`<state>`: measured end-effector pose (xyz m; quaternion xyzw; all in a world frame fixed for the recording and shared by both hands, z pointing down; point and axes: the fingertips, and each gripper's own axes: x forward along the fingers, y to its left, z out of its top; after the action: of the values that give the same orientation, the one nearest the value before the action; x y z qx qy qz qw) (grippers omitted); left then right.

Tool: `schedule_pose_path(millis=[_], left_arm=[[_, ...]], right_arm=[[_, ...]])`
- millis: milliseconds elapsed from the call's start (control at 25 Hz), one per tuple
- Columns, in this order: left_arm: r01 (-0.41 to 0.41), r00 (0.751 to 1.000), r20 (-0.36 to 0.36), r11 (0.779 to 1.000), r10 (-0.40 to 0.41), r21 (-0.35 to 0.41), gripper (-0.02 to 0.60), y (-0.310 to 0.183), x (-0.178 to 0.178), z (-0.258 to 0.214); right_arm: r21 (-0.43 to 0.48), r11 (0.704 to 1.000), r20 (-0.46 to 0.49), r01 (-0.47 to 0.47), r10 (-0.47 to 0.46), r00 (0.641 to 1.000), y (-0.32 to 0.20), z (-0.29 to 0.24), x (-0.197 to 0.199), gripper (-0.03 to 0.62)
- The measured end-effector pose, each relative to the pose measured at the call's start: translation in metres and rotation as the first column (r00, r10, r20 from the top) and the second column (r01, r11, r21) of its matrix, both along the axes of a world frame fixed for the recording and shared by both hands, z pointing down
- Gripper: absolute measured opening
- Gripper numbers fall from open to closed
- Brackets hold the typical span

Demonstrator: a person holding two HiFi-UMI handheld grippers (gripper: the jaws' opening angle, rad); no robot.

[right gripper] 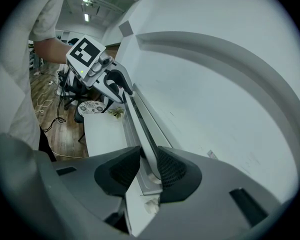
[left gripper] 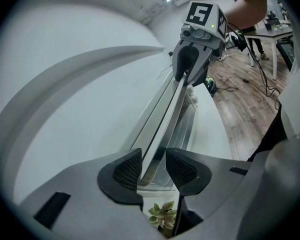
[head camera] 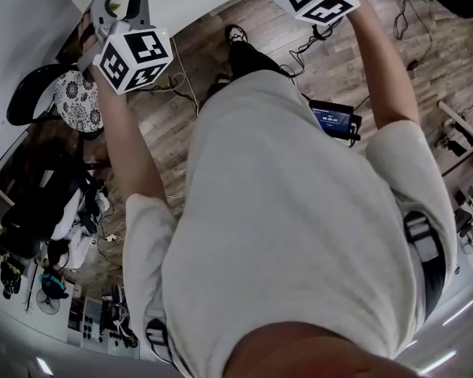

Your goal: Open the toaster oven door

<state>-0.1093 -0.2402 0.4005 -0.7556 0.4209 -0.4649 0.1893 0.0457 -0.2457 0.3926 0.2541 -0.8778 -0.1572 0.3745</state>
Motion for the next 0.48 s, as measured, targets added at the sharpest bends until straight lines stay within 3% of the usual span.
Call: schedule_pose_path(millis=[480], left_arm=[[-0.004,0.999,-0.049,1.0,0.004,-0.008,0.156,0.018,-0.003,0.003]], right_arm=[[-0.011,1.0,-0.017,-0.029,0.029,0.999,0.017,0.007,-0.002,0.107]])
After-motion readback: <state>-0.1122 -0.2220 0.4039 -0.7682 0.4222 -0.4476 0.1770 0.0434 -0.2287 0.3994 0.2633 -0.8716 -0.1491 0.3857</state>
